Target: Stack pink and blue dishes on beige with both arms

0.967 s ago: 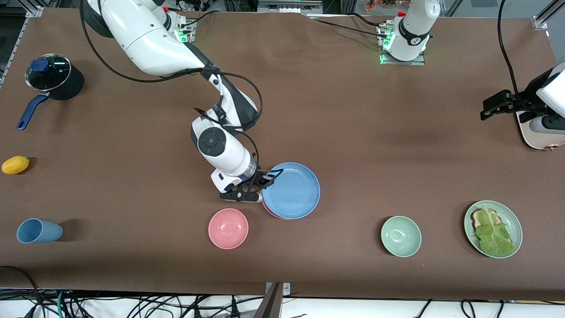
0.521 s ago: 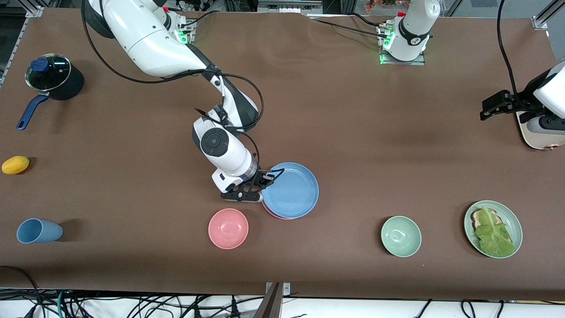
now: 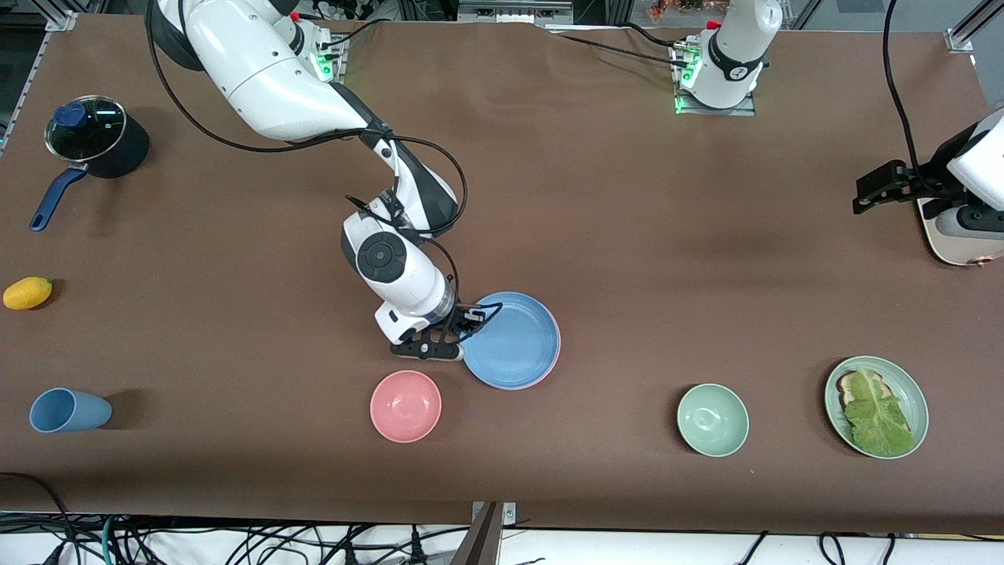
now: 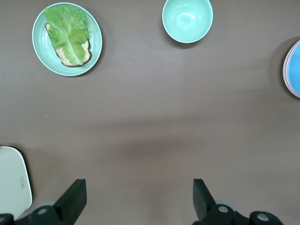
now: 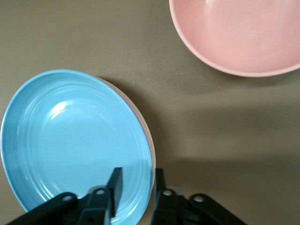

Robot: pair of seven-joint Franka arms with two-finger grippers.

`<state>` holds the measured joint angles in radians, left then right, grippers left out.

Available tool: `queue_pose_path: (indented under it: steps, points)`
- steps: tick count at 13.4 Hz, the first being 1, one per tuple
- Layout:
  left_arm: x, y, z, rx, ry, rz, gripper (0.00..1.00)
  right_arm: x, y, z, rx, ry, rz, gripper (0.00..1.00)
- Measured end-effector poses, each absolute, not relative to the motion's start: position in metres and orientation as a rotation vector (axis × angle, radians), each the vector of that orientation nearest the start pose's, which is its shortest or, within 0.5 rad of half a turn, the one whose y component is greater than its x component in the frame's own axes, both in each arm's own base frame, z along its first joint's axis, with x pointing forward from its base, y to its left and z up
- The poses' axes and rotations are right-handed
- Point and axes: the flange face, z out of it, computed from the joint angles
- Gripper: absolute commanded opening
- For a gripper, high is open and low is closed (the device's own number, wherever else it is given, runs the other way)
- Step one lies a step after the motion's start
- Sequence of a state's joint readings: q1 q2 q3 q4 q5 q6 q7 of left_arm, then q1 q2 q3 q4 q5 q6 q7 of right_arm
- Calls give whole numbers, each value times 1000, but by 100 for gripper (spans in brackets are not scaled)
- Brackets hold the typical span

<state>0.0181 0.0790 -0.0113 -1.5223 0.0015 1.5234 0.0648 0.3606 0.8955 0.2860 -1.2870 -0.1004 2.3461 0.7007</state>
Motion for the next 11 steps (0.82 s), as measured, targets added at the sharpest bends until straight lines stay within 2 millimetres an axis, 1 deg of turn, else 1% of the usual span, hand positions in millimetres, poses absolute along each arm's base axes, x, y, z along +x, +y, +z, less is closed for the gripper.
queue_pose_path:
  steps: [1,2,4,5,8,10,11]
  points:
    - [573,4,599,-3140,91,122,100,650,408,242,-2906,177,-109,85]
    - [573,4,599,-3140,91,122,100,655,402,246,-2906,192,-113,100]
    - [573,4,599,-3140,92,122,100,666,379,262,-2932,226,-95,100]
    - [573,4,599,-3140,92,122,100,672,364,276,-2962,231,-97,100]
    - [573,4,599,-3140,92,120,100,687,309,320,-3107,145,-116,100]
    - [573,4,599,-3140,92,119,100,689,277,353,-3179,87,-83,100]
    - [573,4,599,-3140,92,118,100,686,263,373,-3208,64,-53,100]
